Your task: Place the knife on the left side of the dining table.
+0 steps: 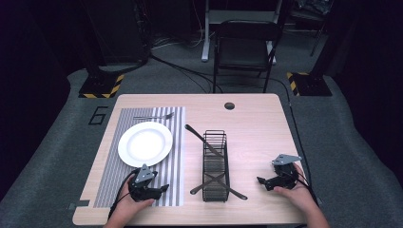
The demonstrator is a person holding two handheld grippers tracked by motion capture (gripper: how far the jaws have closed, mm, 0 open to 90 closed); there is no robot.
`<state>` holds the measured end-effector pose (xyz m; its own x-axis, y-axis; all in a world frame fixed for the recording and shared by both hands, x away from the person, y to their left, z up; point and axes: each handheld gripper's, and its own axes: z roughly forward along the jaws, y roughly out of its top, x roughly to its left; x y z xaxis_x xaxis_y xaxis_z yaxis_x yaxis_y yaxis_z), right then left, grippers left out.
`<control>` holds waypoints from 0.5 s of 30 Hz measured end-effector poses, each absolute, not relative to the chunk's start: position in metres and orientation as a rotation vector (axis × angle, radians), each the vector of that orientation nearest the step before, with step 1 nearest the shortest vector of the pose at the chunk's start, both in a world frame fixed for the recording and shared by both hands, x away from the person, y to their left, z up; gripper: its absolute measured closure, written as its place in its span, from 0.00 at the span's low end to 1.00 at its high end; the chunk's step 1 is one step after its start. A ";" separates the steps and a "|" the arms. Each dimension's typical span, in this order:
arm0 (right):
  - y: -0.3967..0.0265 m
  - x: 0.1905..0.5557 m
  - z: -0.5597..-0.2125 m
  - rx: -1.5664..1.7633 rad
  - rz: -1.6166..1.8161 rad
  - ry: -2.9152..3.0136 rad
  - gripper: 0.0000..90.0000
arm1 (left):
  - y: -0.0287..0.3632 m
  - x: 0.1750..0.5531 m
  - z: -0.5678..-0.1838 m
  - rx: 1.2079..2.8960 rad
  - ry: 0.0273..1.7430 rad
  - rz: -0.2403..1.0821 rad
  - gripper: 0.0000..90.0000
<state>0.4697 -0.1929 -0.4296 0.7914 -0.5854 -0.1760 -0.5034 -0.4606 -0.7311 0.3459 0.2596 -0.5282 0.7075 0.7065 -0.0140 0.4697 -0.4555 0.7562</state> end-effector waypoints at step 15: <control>-0.193 0.470 -0.430 -2.143 -0.132 0.815 0.00 | 0.260 0.346 -0.528 2.129 0.899 0.391 0.31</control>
<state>0.4696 -0.1931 -0.4298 0.7848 -0.5941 -0.1763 -0.5082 -0.4543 -0.7317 0.3458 0.2597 -0.5284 0.7031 0.7109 -0.0174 0.4723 -0.4485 0.7588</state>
